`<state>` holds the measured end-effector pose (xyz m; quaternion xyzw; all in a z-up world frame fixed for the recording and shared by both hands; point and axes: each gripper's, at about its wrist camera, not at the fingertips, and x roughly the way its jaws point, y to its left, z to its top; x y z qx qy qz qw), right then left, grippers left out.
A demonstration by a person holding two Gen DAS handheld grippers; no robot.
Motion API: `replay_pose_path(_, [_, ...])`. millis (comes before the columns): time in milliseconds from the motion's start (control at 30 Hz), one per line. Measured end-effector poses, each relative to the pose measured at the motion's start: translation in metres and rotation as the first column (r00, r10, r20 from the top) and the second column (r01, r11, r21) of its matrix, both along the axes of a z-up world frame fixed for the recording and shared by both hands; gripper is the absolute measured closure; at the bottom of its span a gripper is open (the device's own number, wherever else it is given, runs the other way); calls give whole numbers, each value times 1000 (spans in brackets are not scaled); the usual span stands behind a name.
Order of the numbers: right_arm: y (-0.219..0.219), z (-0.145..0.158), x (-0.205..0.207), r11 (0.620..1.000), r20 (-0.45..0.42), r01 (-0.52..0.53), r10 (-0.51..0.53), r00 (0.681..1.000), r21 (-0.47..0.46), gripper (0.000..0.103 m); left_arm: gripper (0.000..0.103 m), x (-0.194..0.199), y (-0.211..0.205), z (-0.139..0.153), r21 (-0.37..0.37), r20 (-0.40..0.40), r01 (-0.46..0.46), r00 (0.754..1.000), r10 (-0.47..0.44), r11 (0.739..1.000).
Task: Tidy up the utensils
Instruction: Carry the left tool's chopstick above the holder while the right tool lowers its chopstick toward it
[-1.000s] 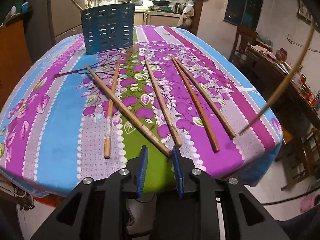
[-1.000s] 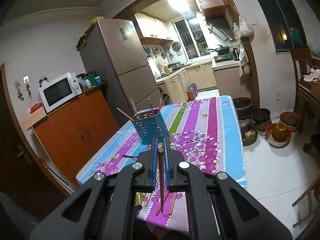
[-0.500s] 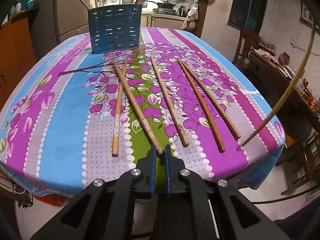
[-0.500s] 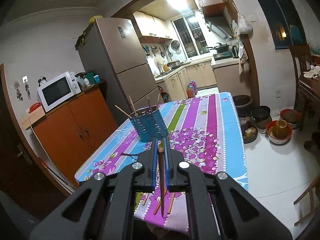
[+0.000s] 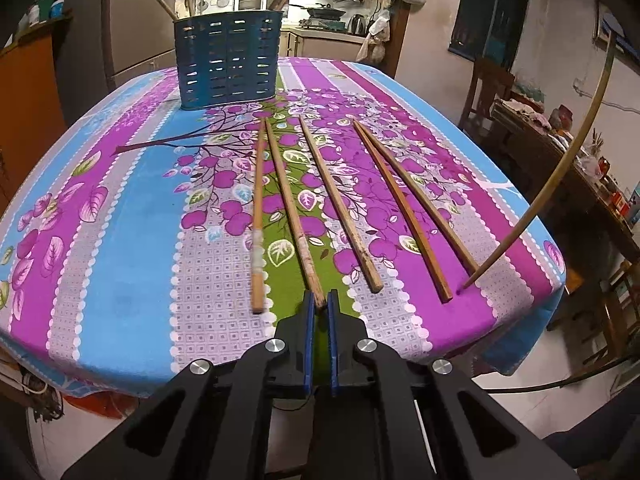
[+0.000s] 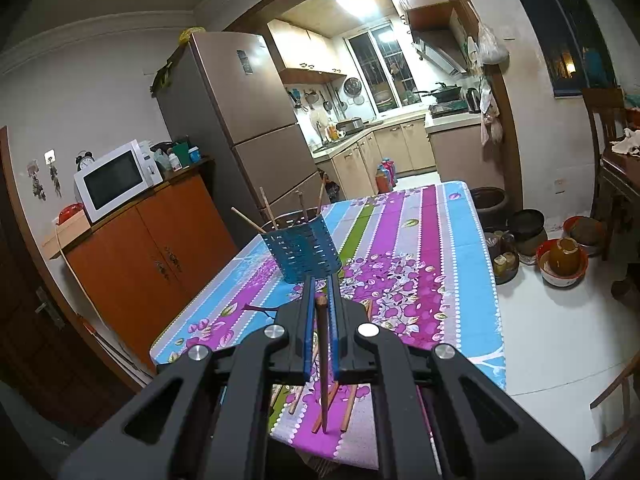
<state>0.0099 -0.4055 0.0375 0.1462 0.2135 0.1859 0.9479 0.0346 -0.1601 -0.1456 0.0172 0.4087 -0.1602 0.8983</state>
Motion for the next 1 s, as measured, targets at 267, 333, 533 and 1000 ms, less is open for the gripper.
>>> replay_pose_path(267, [11,6,2,1000,33,-7,8,999,-9,98,96,-15,11,32,-7,131,-5,991,6,1000])
replay_pose_path(333, [16,10,4,1000,48,-9,10,999,-14,98,96,-16,17,43,-19,160,-9,987,12,1000])
replay_pose_path(533, [21,24,4,999,91,-15,18,996,-29,98,96,-10,34,81,-48,255,-24,966,35,999])
replay_pose_path(1000, [38,54,34,997,127,-28,38,991,-75,98,96,57,60,139,-156,350,-6,935,61,988])
